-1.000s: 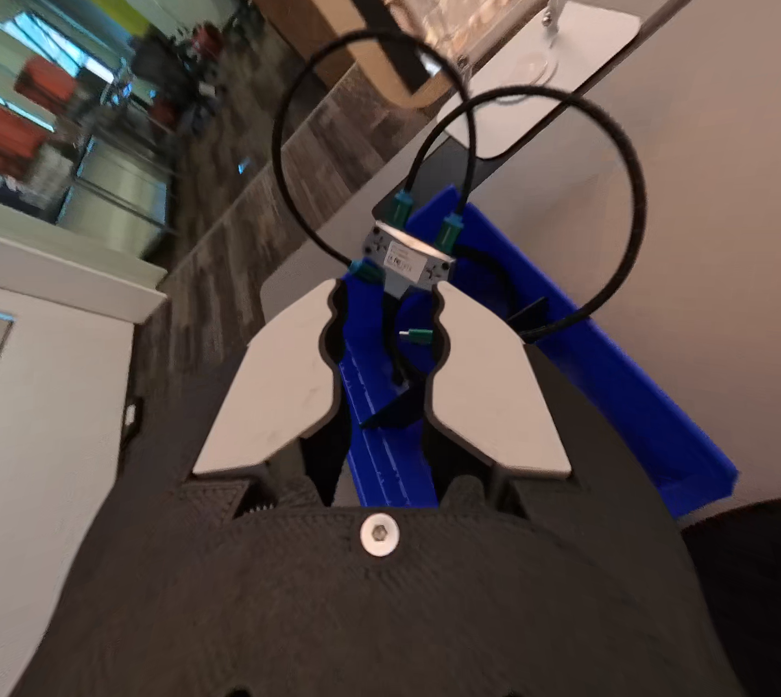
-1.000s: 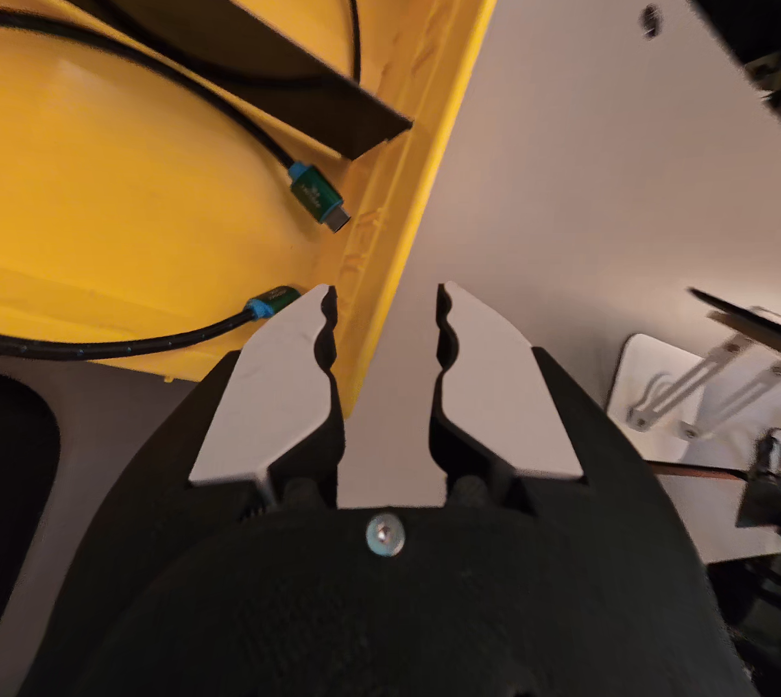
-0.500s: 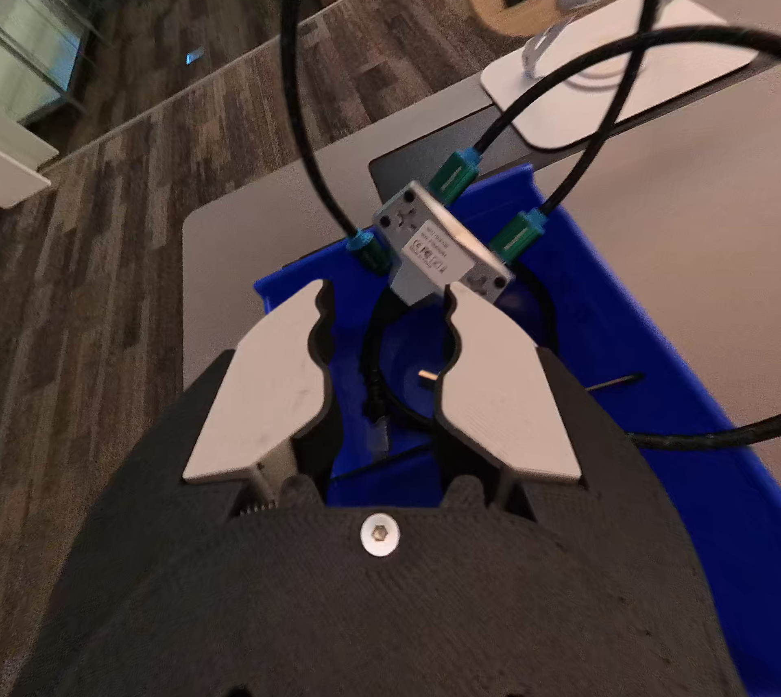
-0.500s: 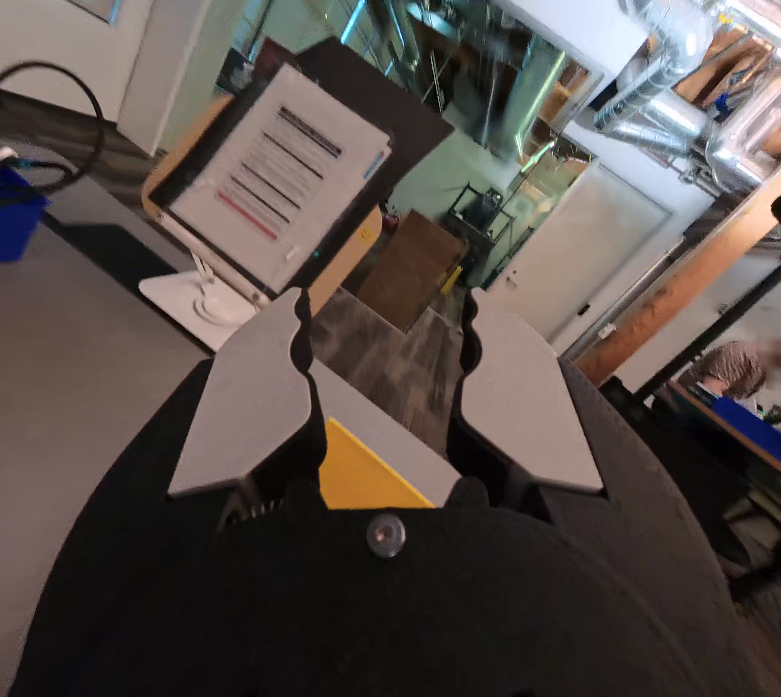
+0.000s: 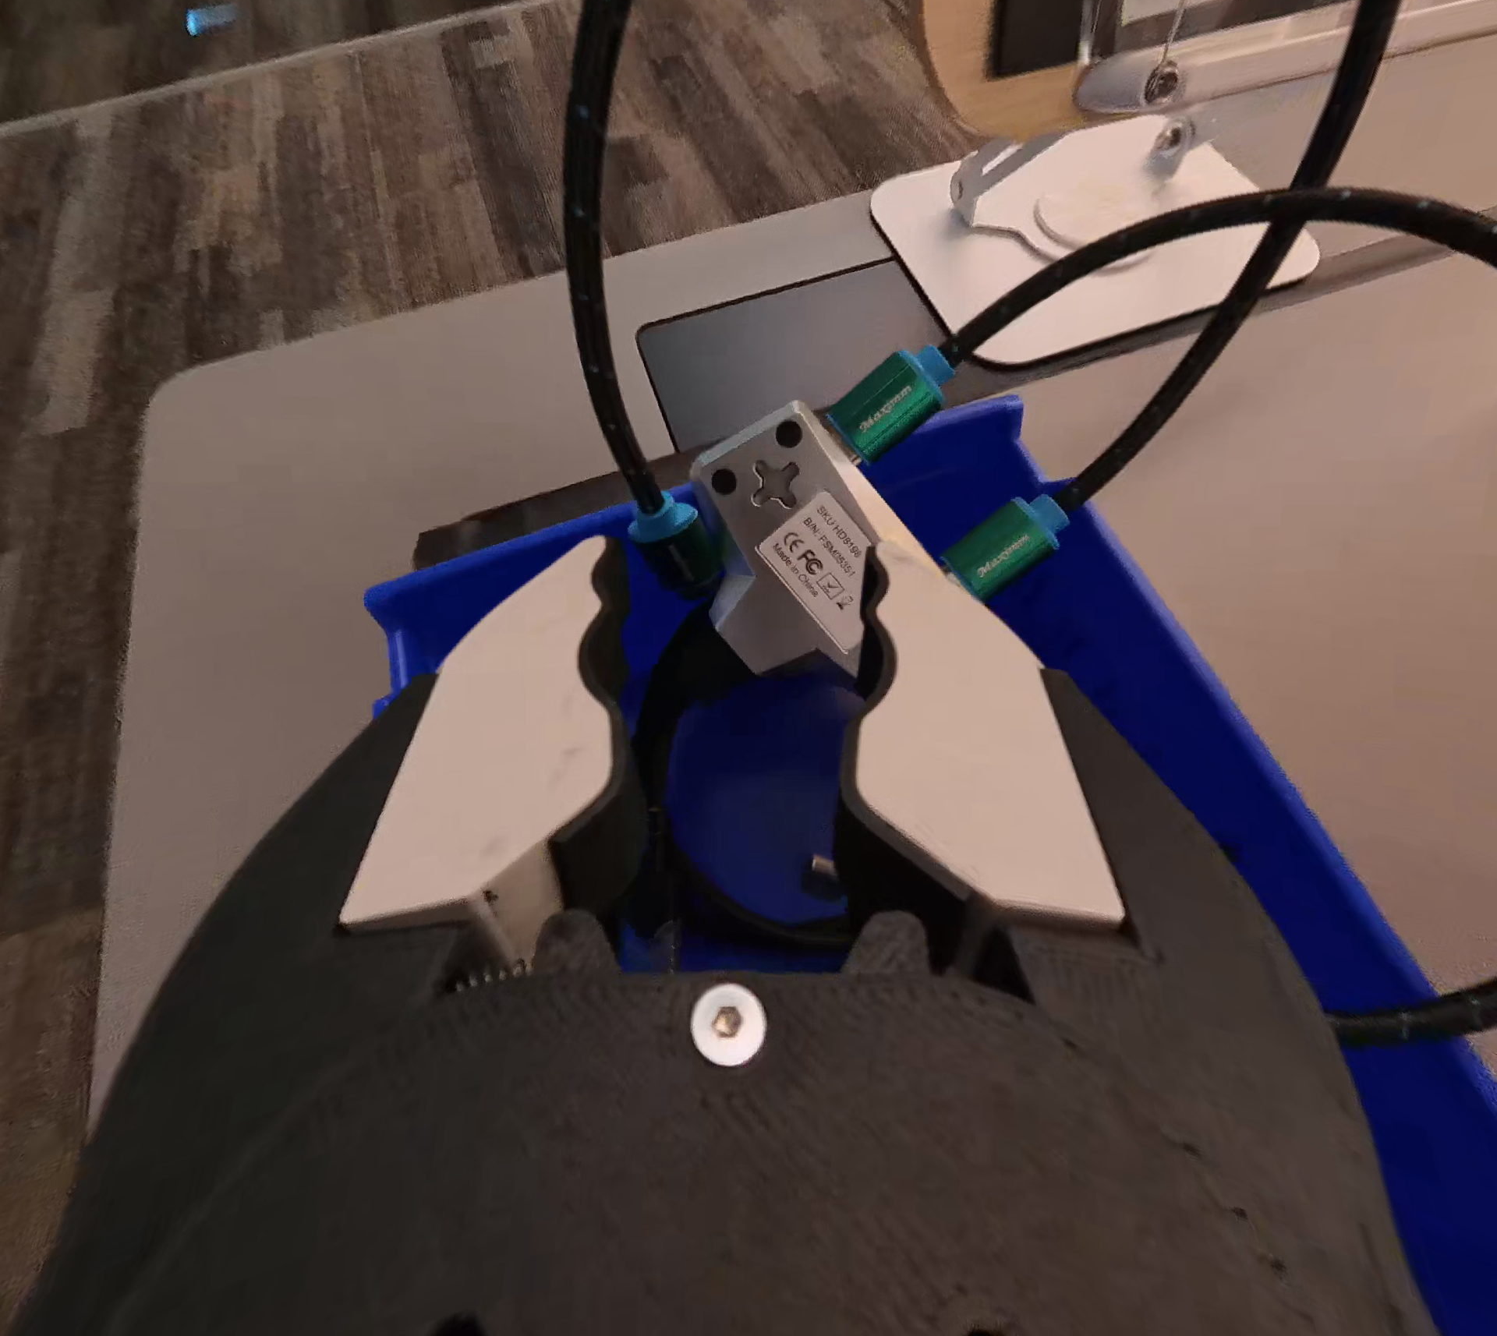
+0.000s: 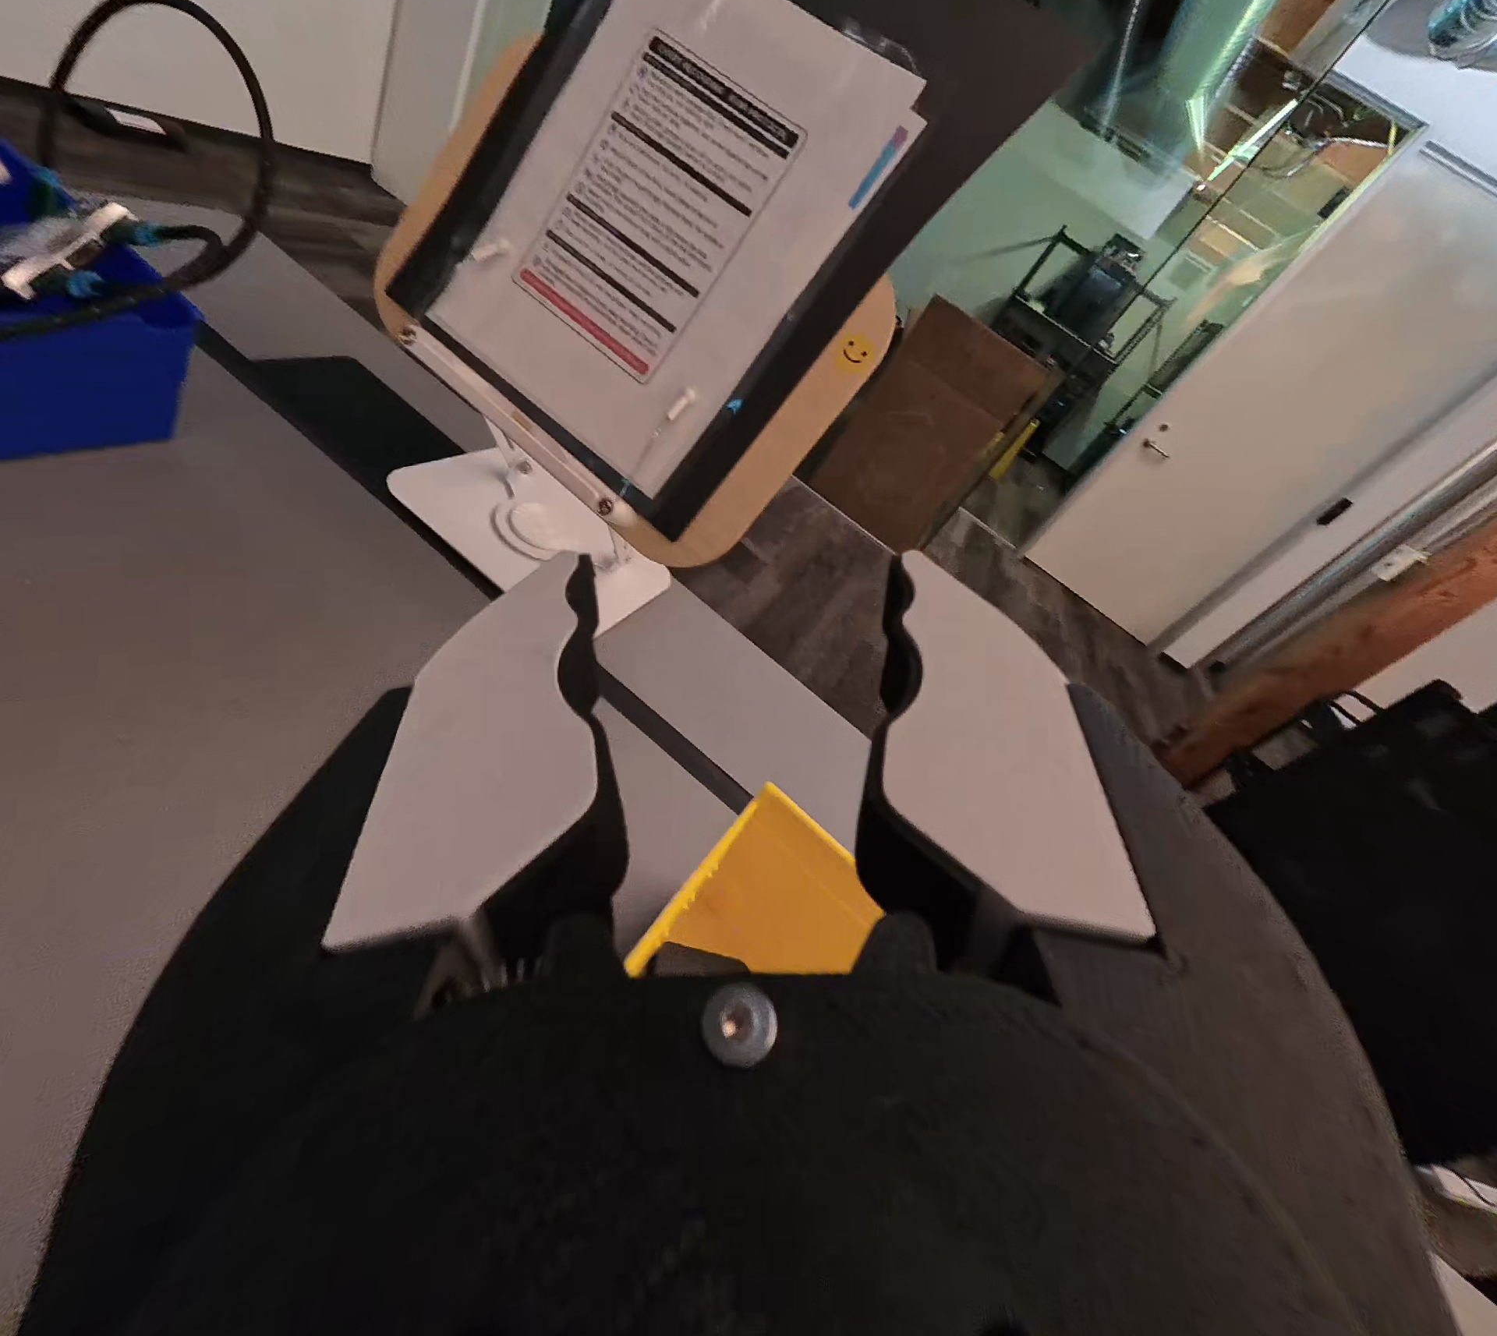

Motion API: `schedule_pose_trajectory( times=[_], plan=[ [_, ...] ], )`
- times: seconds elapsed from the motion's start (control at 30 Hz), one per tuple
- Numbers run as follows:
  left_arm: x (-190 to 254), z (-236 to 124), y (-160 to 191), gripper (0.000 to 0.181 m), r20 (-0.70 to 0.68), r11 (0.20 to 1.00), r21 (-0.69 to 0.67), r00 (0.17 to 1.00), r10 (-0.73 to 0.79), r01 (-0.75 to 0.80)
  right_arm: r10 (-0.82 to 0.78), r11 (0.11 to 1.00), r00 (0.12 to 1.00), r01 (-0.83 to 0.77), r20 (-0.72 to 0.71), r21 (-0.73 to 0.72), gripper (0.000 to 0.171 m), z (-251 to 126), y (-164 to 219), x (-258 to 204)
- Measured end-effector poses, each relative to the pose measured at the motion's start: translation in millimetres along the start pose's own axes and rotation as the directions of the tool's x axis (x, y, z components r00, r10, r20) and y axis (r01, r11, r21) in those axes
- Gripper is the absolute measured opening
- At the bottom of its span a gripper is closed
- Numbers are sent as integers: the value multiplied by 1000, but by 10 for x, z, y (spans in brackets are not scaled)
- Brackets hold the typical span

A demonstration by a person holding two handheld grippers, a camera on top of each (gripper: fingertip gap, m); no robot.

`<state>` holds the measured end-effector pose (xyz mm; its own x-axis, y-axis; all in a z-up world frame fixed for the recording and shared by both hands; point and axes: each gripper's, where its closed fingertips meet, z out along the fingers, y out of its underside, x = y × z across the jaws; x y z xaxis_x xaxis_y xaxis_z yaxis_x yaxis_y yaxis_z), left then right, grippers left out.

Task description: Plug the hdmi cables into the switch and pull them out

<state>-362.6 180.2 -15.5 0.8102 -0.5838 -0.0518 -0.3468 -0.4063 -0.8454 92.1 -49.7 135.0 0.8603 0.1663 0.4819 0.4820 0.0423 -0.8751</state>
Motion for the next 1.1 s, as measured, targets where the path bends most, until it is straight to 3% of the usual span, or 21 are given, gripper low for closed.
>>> schedule_pose_trajectory(
  times=[0.2,0.4,0.53,0.63,0.8,0.97,1.1],
  plan=[
    [272,-85,-164,45,-63,996,-53,995,-74,70,42,998,999,-41,-11,36,68,-74,-28,93],
    [153,188,213,40,67,954,-245,985,-160,172,46,999,999,-46,-12,18,68,-110,39,128],
    [281,229,250,43,-89,947,-261,973,-215,185,20,999,1000,-21,-20,-36,68,-113,158,157],
    [259,142,178,45,-159,976,-199,979,-125,93,12,999,1000,-13,-14,-52,68,-95,209,156],
    [-132,96,296,52,2,960,-263,995,102,-98,-13,996,1000,13,11,-85,68,-30,285,90],
    [75,273,463,56,-189,928,-311,970,151,-205,-28,993,999,32,37,-116,69,53,336,-7],
    [24,271,468,67,-193,914,-315,960,203,-256,-26,995,992,37,125,-90,68,128,274,-229]
  ],
)
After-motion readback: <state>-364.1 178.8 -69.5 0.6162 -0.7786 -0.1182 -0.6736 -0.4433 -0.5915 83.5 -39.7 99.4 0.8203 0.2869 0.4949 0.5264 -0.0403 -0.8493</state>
